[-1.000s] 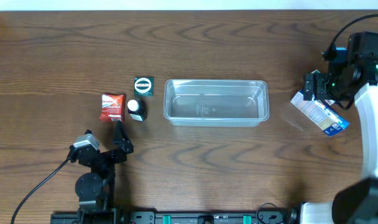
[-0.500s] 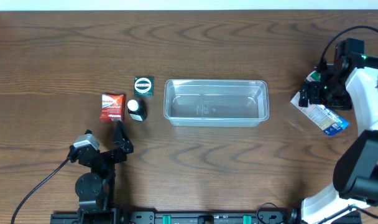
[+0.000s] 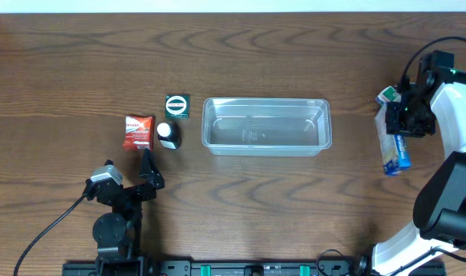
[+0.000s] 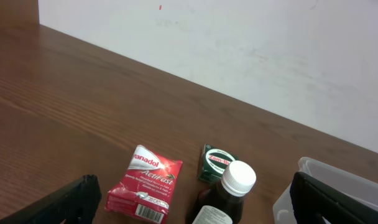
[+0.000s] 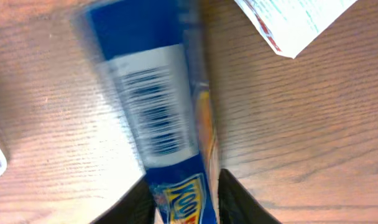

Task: Pack container
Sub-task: 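Grasp the blue Kool box with the right gripper and lift, then carry the blue box over the container and lower it inside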

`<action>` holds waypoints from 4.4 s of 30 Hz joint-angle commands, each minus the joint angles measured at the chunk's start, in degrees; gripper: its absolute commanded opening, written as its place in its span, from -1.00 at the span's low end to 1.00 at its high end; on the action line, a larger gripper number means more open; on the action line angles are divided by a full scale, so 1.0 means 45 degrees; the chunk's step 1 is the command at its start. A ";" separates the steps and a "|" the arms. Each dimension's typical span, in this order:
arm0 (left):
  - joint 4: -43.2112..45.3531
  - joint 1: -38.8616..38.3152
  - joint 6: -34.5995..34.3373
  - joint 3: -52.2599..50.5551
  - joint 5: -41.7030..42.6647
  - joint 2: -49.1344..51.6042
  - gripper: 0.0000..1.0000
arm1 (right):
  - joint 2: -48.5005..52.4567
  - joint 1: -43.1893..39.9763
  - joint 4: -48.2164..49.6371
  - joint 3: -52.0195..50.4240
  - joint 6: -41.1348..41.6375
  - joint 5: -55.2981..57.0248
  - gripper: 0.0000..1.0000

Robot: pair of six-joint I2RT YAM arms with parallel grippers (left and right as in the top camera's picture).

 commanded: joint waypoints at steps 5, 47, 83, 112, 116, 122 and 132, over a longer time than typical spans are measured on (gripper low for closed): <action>-0.0437 0.0053 0.0209 -0.0287 -0.0117 -0.0058 0.96 | -0.0024 -0.0058 -0.0029 0.0024 0.0398 -0.0063 -0.96; -0.0442 0.0053 0.0209 -0.0287 -0.0117 -0.0058 0.96 | -0.1991 0.7669 -0.2064 0.4804 -1.2760 -0.3021 -0.98; -0.0442 0.0049 0.0209 -0.0287 -0.0117 -0.0058 0.96 | 0.1982 0.9568 -0.1064 0.4804 -1.3974 0.0019 -0.97; -0.0437 0.0049 0.0209 -0.0287 -0.0117 -0.0058 0.96 | 0.2006 0.9787 0.1540 0.2322 -1.2191 0.1025 -0.97; -0.0437 0.0049 0.0214 -0.0287 -0.0117 -0.0058 0.96 | 0.2001 0.9797 0.1462 0.2322 -1.2225 0.0981 -0.97; -0.0437 0.0049 0.0209 -0.0287 -0.0117 -0.0058 0.96 | 0.2006 0.9855 0.0709 0.2322 -1.1754 0.0685 -0.71; -0.0442 0.0049 0.0209 -0.0287 -0.0117 -0.0058 0.96 | 0.2001 1.0132 0.0141 0.2351 -1.1351 0.0646 0.99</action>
